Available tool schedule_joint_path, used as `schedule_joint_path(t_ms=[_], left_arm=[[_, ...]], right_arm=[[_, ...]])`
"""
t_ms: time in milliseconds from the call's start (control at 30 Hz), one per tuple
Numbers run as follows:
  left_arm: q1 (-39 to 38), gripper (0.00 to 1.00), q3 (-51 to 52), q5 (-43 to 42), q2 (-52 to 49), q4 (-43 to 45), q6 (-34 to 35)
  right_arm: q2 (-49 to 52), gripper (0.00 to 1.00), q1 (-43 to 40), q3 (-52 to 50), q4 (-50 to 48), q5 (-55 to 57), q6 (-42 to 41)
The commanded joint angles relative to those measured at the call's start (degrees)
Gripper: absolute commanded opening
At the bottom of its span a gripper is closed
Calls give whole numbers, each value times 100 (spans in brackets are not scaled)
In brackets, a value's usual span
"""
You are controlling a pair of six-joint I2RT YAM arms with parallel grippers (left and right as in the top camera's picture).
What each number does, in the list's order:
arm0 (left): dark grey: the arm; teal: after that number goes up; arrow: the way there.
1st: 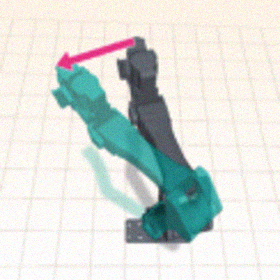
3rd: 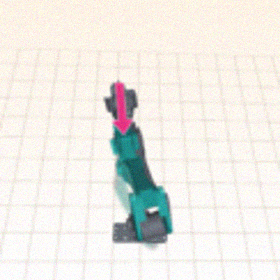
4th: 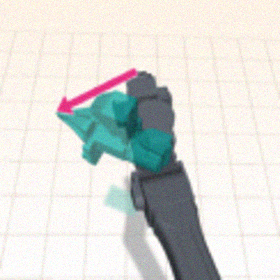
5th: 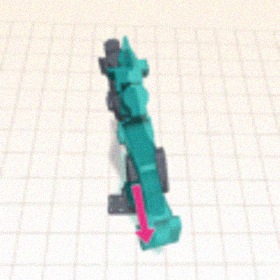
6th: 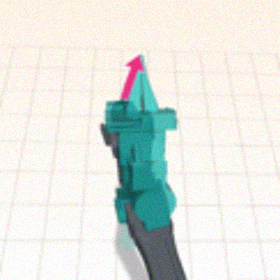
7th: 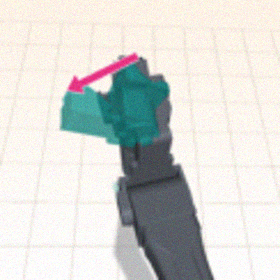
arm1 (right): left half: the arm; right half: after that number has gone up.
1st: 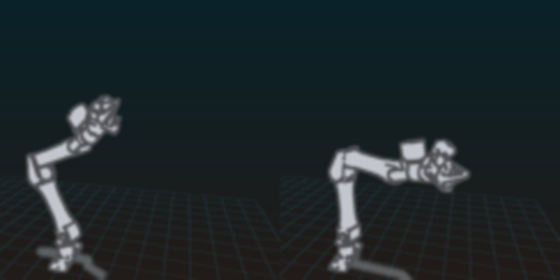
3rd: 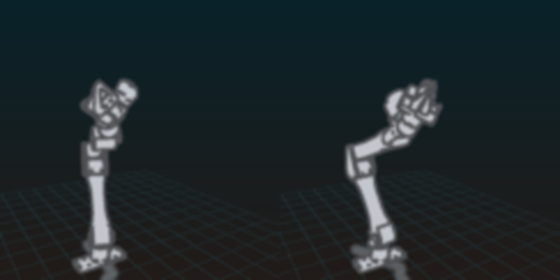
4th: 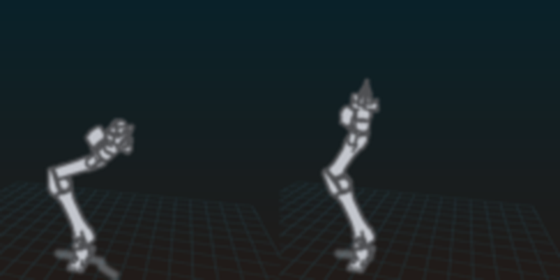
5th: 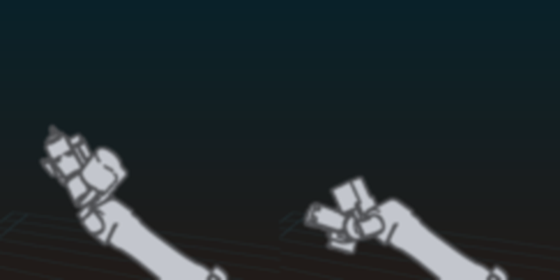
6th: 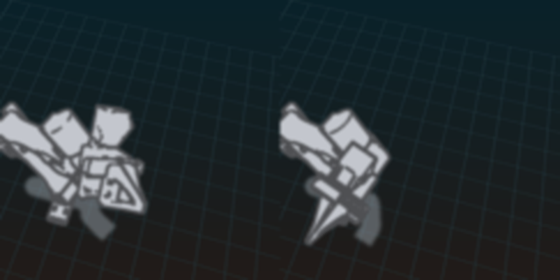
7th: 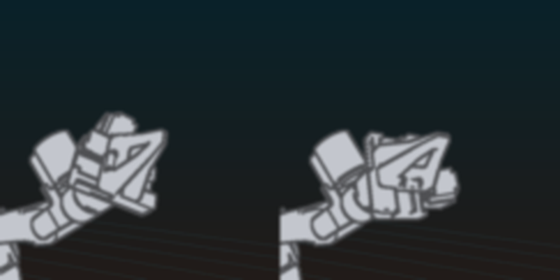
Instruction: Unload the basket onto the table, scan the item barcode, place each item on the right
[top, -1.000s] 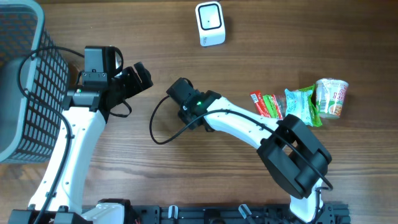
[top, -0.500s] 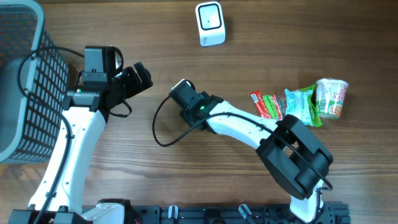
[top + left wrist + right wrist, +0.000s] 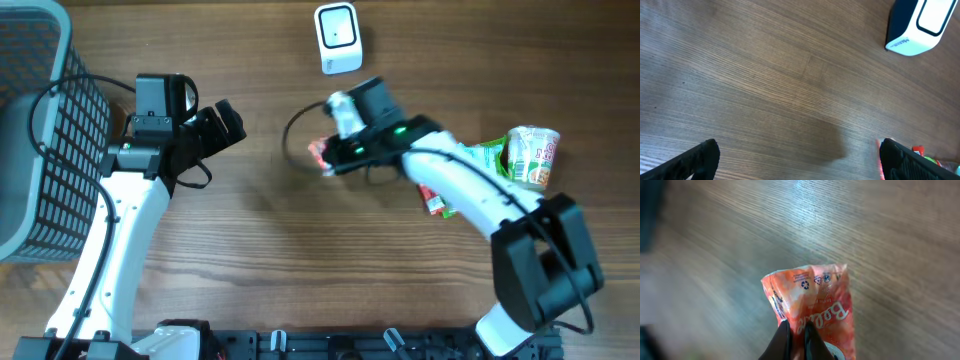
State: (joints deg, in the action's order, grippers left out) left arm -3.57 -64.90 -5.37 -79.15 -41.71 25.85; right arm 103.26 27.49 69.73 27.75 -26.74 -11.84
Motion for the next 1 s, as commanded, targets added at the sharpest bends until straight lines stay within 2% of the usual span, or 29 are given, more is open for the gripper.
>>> schedule_joint_path(t_ms=[0,133,300,967], left_arm=[[22,100,-2,55,35,13,-9],[22,100,-2,55,35,13,-7],[22,100,-2,55,35,13,-9],[22,100,-2,55,35,13,-7]], right_arm=[[103,4,-455,-350,-269,-1766,-229],[343,4,-522,-887,-1349,-2702,-433],[734,4,-522,-1309,-2667,-3171,-922],[798,6,-516,-1497,-2723,-2173,-933]])
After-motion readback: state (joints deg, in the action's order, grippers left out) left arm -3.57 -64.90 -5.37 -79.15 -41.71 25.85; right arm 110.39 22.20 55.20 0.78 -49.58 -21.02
